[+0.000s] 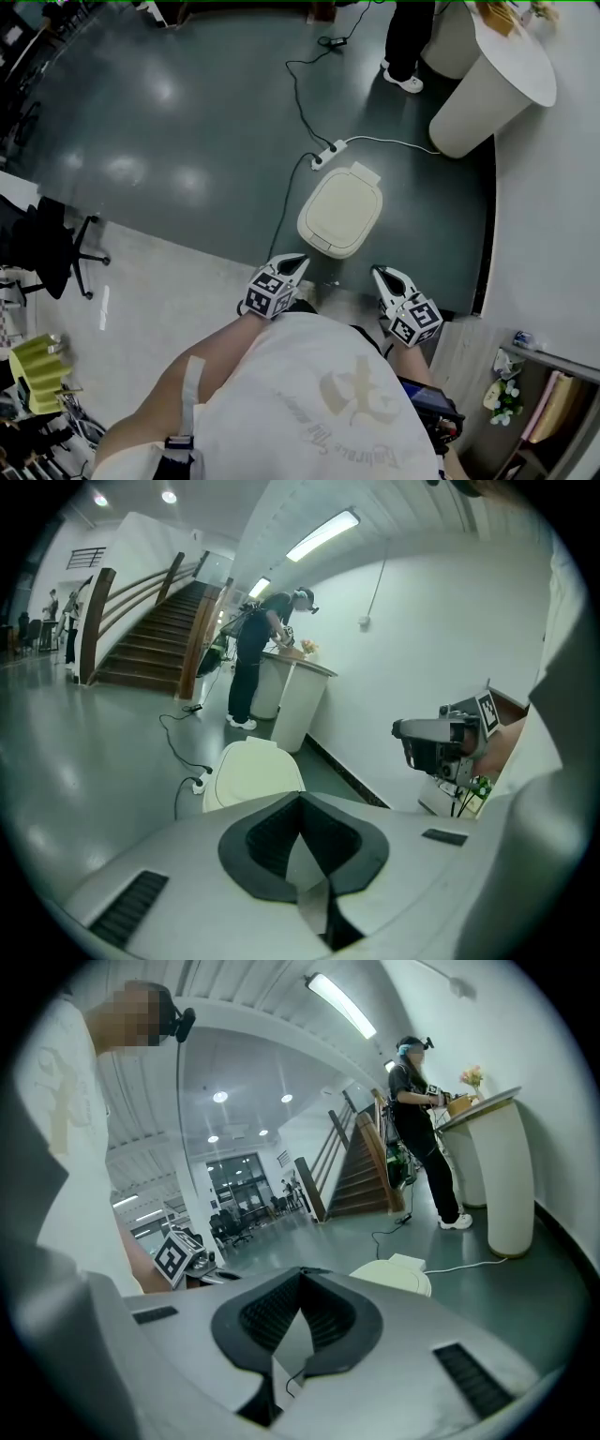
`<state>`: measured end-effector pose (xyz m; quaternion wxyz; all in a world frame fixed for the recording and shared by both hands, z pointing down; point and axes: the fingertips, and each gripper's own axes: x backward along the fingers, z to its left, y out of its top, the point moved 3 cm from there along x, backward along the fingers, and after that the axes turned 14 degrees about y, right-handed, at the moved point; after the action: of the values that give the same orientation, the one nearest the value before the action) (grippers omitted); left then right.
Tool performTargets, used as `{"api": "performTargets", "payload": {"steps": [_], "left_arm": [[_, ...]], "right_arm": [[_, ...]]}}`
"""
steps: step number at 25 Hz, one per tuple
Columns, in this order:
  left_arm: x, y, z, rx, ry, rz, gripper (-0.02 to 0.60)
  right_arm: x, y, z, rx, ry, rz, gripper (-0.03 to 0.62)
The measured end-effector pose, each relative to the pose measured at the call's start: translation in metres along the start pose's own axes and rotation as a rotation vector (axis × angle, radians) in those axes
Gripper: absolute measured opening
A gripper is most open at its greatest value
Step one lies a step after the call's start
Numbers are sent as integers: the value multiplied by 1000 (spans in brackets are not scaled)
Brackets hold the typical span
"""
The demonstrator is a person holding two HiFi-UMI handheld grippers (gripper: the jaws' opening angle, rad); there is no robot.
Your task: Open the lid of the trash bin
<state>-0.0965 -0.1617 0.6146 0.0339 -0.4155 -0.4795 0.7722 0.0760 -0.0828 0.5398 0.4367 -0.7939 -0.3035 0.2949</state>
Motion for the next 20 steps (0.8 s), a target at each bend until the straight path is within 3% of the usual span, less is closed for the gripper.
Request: {"api": "performTargets", "payload": {"steps": [9, 20], "left_arm": [[-38, 9, 12, -102, -81, 48, 14], [-91, -15, 25, -107, -104, 208, 14]], "right_arm": [[-18, 0, -21, -31, -76, -9, 6], [-29, -1, -33, -55, -134, 6, 6]]}}
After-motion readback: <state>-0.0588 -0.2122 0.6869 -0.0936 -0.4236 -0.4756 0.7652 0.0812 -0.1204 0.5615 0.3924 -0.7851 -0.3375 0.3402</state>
